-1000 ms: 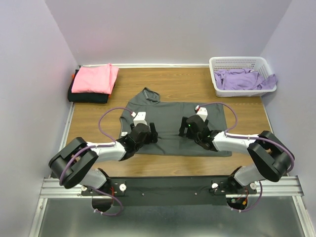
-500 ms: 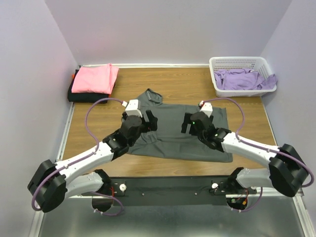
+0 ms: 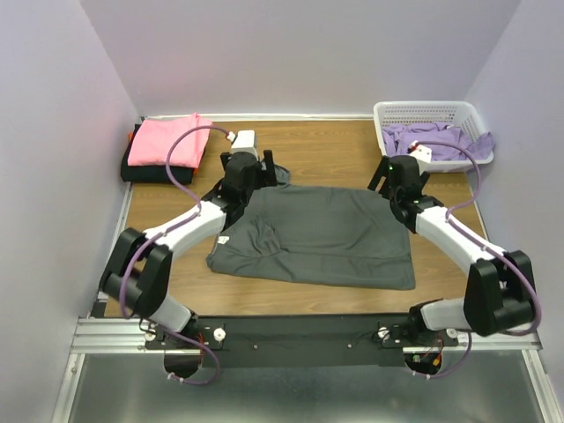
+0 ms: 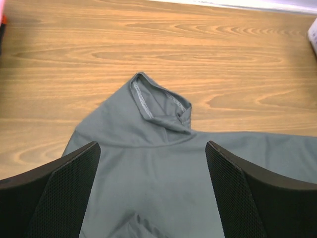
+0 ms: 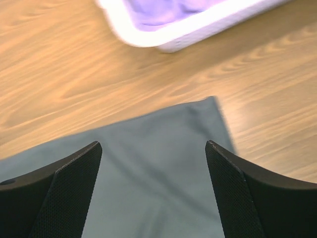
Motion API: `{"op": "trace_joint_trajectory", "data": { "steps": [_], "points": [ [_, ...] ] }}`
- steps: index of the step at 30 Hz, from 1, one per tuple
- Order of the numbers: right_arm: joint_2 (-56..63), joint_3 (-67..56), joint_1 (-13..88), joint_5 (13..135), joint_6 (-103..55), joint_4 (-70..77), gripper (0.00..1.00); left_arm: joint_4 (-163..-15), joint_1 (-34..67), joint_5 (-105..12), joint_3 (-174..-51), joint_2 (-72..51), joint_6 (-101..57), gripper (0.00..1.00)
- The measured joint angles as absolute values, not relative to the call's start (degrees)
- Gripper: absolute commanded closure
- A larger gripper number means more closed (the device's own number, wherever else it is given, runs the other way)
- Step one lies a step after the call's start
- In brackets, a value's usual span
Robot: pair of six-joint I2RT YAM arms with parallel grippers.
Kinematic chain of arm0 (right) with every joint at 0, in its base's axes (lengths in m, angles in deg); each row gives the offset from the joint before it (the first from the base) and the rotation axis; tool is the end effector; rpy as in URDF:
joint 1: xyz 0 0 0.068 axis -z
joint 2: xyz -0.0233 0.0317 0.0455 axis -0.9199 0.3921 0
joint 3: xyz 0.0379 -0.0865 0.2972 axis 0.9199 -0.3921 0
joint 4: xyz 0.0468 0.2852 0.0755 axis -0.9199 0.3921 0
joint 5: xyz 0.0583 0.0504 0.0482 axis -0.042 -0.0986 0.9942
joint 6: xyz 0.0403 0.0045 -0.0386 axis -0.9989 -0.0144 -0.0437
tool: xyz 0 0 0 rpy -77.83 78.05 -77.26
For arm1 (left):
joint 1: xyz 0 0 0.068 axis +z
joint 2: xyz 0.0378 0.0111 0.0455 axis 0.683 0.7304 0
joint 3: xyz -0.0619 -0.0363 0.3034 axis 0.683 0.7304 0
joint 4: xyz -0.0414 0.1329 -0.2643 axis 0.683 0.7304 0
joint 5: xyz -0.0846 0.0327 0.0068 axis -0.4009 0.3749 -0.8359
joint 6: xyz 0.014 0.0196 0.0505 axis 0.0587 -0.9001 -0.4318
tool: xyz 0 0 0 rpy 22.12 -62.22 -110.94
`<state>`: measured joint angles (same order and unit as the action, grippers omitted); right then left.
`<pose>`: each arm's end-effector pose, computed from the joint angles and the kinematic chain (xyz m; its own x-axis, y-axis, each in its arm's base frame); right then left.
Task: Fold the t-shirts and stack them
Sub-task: Fold the tshirt
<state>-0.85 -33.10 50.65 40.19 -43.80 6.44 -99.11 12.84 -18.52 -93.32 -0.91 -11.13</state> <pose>0.3122 0.0735 0.2653 -0.4176 0.2965 -0.8589 0.3195 0.9328 0.1667 0.3272 -0.1756 0.2777 -0.3492 -0.2076 -0.9138 0.0760 0.9657 -0.2485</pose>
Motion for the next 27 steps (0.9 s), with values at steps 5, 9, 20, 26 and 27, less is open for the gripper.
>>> {"op": "trace_joint_trajectory", "data": {
  "steps": [5,9,20,26,27],
  "points": [
    [4.7,-33.1,58.4,44.3,-42.4,4.7,0.17,-99.6,15.8,-22.3,-102.4,8.8,-13.6,0.07],
    [8.3,-33.1,62.3,46.0,-42.2,2.1,0.25,-99.4,17.7,-24.3,-109.5,15.7,-14.9,0.07],
    [19.0,-31.0,64.5,48.9,-42.8,-0.9,0.36,-95.6,20.6,-28.2,-122.8,30.6,-16.3,0.07],
    [20.8,-29.8,65.4,49.3,-43.4,-1.5,0.46,-92.1,21.6,-28.7,-129.9,35.5,-17.2,0.08],
    [20.9,-29.6,65.6,49.4,-43.6,-1.6,0.46,-91.2,21.7,-28.8,-131.4,36.5,-17.4,0.08]
  ]
}}
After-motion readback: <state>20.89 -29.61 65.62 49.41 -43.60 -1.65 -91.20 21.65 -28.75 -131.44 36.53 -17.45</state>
